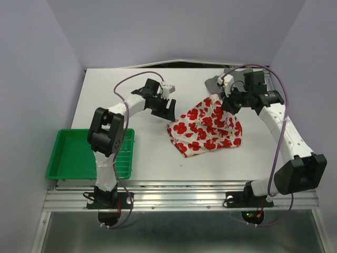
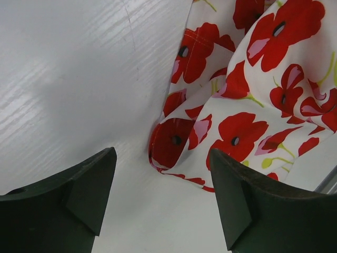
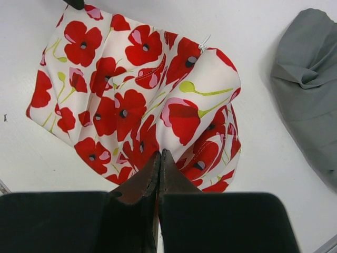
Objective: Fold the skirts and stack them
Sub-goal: Flatten the skirt out
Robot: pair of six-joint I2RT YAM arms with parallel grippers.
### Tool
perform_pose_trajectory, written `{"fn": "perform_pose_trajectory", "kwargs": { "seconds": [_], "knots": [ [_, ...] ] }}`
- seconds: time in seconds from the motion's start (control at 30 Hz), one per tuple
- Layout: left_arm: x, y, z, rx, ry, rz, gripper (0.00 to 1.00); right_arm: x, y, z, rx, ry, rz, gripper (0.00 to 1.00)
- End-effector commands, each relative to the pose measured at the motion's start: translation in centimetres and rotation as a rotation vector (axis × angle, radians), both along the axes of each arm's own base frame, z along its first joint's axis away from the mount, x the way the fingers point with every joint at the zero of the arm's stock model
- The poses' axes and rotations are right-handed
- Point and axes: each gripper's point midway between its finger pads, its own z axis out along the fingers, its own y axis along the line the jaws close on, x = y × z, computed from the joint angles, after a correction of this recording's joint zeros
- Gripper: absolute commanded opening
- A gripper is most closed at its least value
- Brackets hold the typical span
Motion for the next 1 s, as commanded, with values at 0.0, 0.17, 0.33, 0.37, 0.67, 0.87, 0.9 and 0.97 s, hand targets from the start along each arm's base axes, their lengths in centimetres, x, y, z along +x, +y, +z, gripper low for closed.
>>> {"fn": "perform_pose_trajectory", "kwargs": {
  "seconds": [0.0,0.17,0.33,0.37,0.67,0.87,0.9,0.97],
  "knots": [
    [-1.1,-1.7,-0.3,-0.098,0.067,-0.011,0.81,-0.6,0.0,1.5,0.005,-0.055,0.023,0.01],
    [-2.3,-2.5,-1.2,-0.150,0.135,-0.045,0.71,-0.2,-0.1,1.7,0.001,-0.056,0.009,0.01],
    [-3.5,-3.2,-0.8,-0.211,0.172,-0.091,0.37,0.3,-0.3,1.9,0.000,-0.063,-0.015,0.01],
    [-3.4,-3.2,-0.6,-0.215,0.165,-0.094,0.21,0.6,-0.4,2.1,-0.001,-0.073,-0.029,0.01],
    [3.2,0.4,11.6,-0.139,-0.270,-0.022,0.00,4.7,-3.1,6.7,-0.013,-0.240,-0.279,0.01],
    [4.9,4.2,23.6,-0.010,-0.661,0.075,0.00,6.0,-5.1,11.9,0.025,-0.409,-0.445,0.01],
    [4.6,4.5,24.4,0.013,-0.703,0.062,0.00,5.8,-5.3,12.3,0.029,-0.421,-0.453,0.01],
    [3.1,5.2,26.4,0.039,-0.772,0.066,0.00,4.9,-5.5,13.8,0.045,-0.464,-0.460,0.01]
  ]
}}
